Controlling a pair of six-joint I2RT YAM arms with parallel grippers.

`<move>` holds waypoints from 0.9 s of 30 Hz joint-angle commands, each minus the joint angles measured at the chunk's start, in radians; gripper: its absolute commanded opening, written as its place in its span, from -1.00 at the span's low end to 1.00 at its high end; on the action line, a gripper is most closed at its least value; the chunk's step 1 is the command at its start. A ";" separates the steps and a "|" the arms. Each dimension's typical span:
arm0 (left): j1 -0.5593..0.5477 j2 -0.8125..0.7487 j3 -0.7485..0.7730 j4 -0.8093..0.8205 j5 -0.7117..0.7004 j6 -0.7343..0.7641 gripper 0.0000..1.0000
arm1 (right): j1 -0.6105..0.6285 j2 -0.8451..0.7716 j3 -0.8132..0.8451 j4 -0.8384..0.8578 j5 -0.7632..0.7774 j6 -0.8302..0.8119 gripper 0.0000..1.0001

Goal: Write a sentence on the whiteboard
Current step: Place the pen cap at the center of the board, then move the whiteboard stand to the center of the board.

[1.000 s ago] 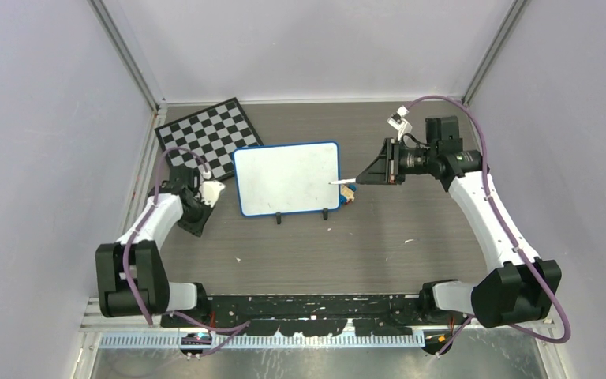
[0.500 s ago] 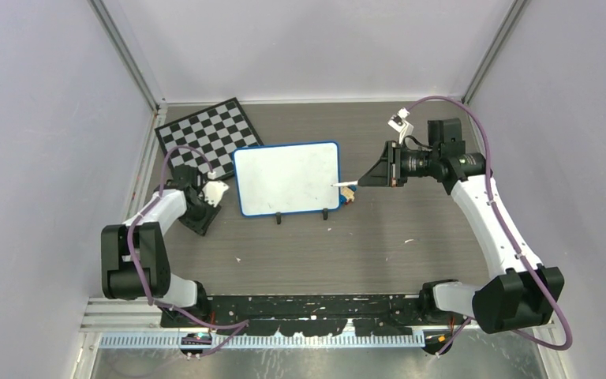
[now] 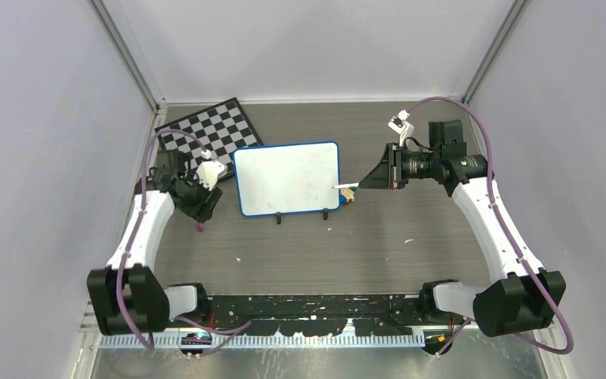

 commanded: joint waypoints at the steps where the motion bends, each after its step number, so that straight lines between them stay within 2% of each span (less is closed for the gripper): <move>1: -0.011 -0.151 0.061 -0.145 0.208 0.116 0.16 | -0.014 -0.019 0.003 0.020 -0.012 -0.039 -1.00; 3: -0.076 -0.168 0.076 -0.191 0.242 0.145 0.05 | -0.025 -0.013 0.005 0.023 -0.011 -0.040 -0.99; 6: -0.244 -0.157 0.057 -0.186 0.200 0.134 -0.05 | -0.045 -0.008 0.004 0.043 -0.006 -0.035 -1.00; 11: -0.450 -0.136 -0.048 0.027 0.150 0.129 -0.07 | -0.114 -0.018 -0.023 0.084 0.000 -0.018 -0.99; 14: -0.554 -0.037 -0.052 0.087 0.110 0.119 -0.16 | -0.159 -0.032 -0.043 0.106 0.001 -0.003 -0.99; 21: -0.657 0.140 -0.079 0.261 0.050 0.117 -0.18 | -0.207 -0.074 -0.096 0.168 -0.014 0.028 -0.99; 27: -0.697 0.245 -0.060 0.324 0.026 0.108 -0.18 | -0.219 -0.088 -0.123 0.181 -0.019 0.024 -0.99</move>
